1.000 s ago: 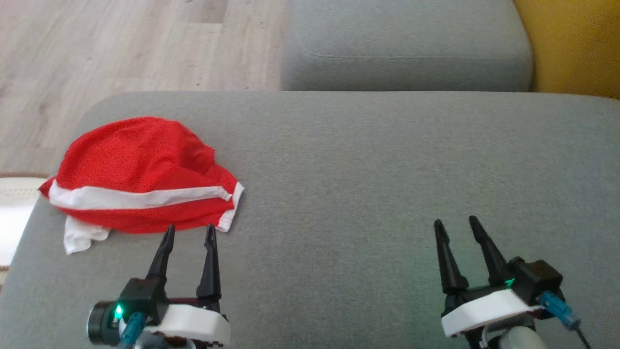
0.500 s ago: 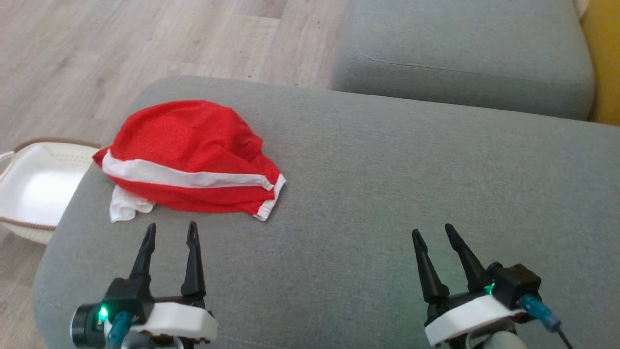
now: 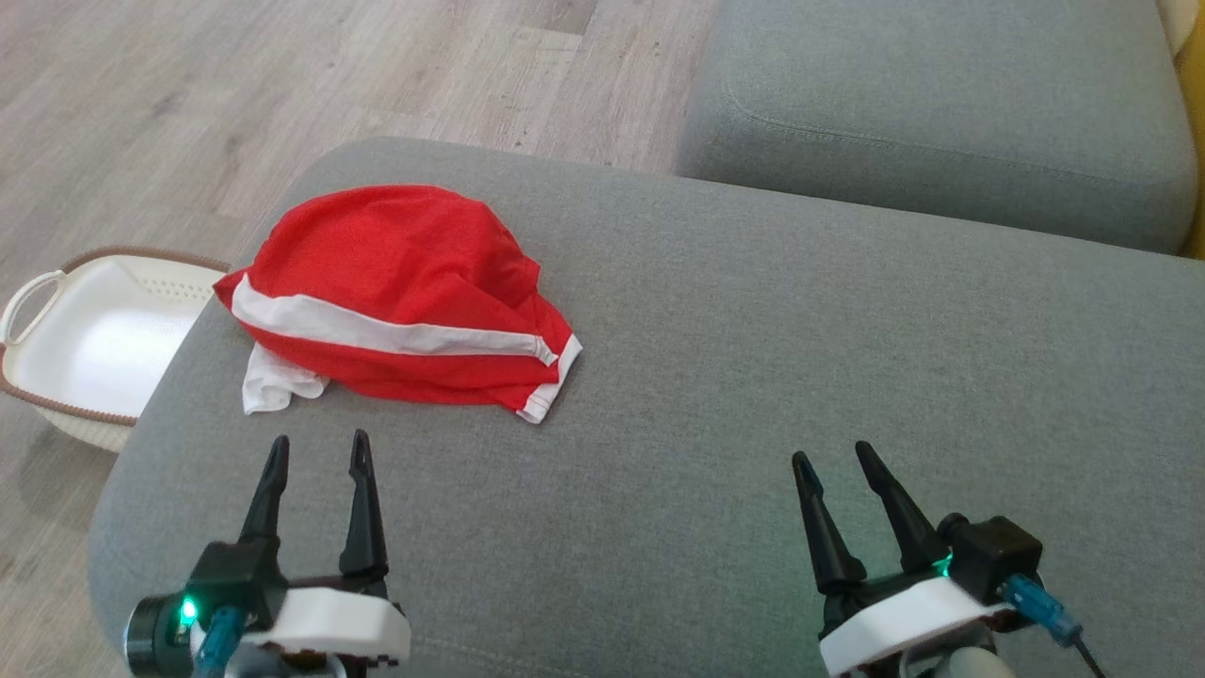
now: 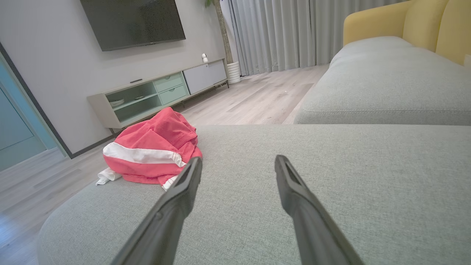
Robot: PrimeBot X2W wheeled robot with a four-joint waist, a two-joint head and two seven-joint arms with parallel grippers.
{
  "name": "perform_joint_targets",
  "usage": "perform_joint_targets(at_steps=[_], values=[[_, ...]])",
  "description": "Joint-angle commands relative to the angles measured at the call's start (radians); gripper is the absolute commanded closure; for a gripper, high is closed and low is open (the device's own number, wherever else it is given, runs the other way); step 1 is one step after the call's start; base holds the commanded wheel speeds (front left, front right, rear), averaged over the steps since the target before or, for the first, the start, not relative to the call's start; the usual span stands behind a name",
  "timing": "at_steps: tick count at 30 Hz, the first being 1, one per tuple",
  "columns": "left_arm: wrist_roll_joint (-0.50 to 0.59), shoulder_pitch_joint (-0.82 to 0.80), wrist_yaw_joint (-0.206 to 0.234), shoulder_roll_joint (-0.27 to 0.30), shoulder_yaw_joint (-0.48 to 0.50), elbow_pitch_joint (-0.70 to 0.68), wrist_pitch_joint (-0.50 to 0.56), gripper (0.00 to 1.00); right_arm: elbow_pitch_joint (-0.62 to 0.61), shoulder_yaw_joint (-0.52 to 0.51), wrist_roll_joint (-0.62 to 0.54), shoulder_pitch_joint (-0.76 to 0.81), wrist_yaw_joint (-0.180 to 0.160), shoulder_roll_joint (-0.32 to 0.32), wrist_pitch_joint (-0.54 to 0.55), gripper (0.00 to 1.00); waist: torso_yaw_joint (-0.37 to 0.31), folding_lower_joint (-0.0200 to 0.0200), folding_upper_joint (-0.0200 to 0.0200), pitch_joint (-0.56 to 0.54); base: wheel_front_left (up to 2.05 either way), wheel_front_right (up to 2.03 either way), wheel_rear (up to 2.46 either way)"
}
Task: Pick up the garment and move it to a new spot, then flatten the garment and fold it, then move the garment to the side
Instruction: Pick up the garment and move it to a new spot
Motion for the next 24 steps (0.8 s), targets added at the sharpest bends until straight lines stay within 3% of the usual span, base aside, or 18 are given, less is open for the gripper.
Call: perform_joint_targets(at_steps=[1, 13, 24], values=[[0.015, -0.036, 0.001, -0.006, 0.033, -0.036, -0.012, 0.00, -0.027, 0.027, 0.008, -0.040, -0.001, -0.007, -0.011, 0.00, -0.001, 0.0000, 0.0000, 0.000, 0.00, 0.00, 0.00], [0.017, -0.042, 0.000, -0.006, 0.058, -0.042, -0.012, 0.00, -0.032, 0.023, 0.003, -0.047, -0.001, -0.007, -0.011, 0.00, -0.019, 0.0000, 0.0000, 0.022, 0.00, 0.00, 0.00], [0.044, -0.138, -0.055, 0.035, 0.145, -0.018, -0.012, 0.00, -0.063, -0.024, -0.036, -0.080, -0.001, -0.007, -0.011, 0.00, -0.056, 0.0000, 0.0000, 0.115, 0.00, 0.00, 0.00]])
